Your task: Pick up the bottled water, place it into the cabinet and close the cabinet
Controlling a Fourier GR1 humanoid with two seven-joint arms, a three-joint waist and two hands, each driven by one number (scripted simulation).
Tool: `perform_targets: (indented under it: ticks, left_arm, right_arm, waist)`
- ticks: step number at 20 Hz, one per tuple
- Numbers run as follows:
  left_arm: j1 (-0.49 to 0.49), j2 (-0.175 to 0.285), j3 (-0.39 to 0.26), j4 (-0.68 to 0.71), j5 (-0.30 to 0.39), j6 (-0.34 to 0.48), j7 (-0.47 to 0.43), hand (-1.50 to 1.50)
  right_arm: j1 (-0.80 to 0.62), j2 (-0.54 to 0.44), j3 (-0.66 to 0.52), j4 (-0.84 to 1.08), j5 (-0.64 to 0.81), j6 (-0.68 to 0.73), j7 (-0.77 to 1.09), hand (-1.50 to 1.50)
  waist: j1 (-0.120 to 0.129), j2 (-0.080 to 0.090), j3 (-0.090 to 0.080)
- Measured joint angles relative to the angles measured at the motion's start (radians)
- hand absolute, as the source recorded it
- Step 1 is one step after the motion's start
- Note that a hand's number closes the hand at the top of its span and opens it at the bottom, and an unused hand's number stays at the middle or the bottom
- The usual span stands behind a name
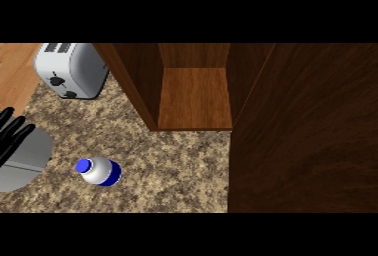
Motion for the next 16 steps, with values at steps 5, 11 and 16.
perform_targets:
  ticks: [5, 11, 16]
  left_arm:
    - [-0.011, -0.014, 0.006, 0.116, -0.059, -0.047, -0.035, -1.50]
    - [-0.069, -0.035, -0.025, 0.290, -0.170, -0.092, -0.084, -1.50]
    - [-0.111, -0.059, -0.051, 0.478, -0.246, -0.138, -0.147, -1.50]
  right_arm:
    - [0.087, -0.011, 0.038, -0.021, 0.021, 0.014, -0.044, -1.50]
    - [0.174, -0.036, 0.079, -0.034, 0.043, 0.037, -0.115, -1.50]
    - [0.236, -0.049, 0.120, -0.035, 0.062, 0.036, -0.168, -1.50]
  waist:
    - [-0.006, 0.000, 0.000]
    - [-0.016, 0.001, -0.001]
    - [-0.020, 0.002, -0.001]
